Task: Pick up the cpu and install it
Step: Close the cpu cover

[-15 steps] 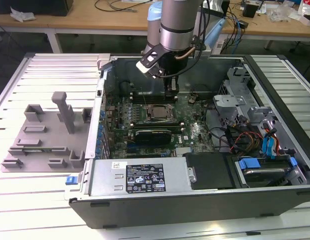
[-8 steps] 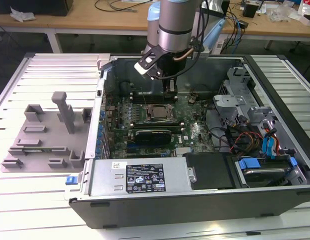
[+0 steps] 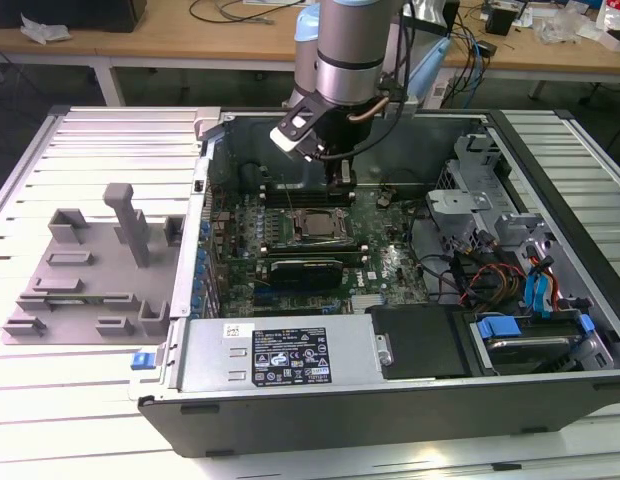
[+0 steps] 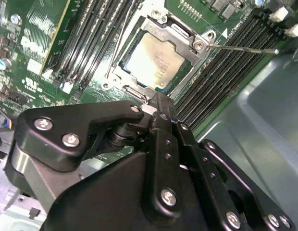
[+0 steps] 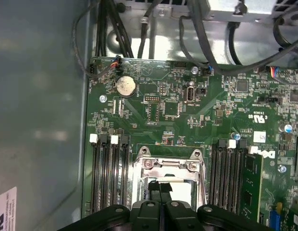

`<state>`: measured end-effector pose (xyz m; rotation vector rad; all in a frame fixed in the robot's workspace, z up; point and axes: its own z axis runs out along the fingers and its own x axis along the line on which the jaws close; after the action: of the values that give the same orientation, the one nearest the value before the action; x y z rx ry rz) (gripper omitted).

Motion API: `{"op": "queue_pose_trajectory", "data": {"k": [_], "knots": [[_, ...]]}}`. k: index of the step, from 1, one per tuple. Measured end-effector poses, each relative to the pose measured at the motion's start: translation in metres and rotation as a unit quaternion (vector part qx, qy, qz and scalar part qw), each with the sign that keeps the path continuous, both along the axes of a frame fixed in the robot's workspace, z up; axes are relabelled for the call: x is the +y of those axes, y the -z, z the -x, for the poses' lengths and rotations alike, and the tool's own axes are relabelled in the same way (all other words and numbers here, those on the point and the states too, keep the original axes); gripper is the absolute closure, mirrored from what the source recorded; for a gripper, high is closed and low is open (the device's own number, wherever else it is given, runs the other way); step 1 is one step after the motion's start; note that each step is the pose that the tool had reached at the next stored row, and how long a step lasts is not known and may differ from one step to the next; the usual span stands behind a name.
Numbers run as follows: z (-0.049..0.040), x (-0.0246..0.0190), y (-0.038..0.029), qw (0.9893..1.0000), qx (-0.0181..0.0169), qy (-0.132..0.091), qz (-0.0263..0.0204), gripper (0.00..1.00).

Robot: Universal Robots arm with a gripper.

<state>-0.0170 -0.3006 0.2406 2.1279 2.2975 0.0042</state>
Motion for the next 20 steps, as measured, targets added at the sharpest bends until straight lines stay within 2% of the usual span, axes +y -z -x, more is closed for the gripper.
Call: {"op": "queue_pose_trajectory", "data": {"k": [2,5,8,10,11,13,15,16,17,19,20], "knots": [[0.0,0.0,0.0,0.9995,0.0,-0.03,0.0,0.89],[0.0,0.0,0.0,0.9976,0.0,-0.069,0.0001,0.89],[0.0,0.0,0.0,0.9949,0.0,-0.101,0.0001,0.89],[0.0,0.0,0.0,0.9924,0.0,-0.123,0.0002,0.89],[0.0,0.0,0.0,0.9899,0.0,-0.142,0.0002,0.89],[0.0,0.0,0.0,0.9865,0.0,-0.164,0.0002,0.89],[0.0,0.0,0.0,0.9826,0.0,-0.186,0.0002,0.89],[0.0,0.0001,0.0,0.9782,0.0,-0.208,0.0002,0.89],[0.0,0.0001,0.0,0.9745,0.0,-0.224,0.0002,0.89],[0.0,0.0001,0.0,0.9702,-0.0001,-0.242,0.0001,0.89],[0.0,0.0001,0.0,0.9662,-0.0001,-0.258,0.0002,0.89]]}}
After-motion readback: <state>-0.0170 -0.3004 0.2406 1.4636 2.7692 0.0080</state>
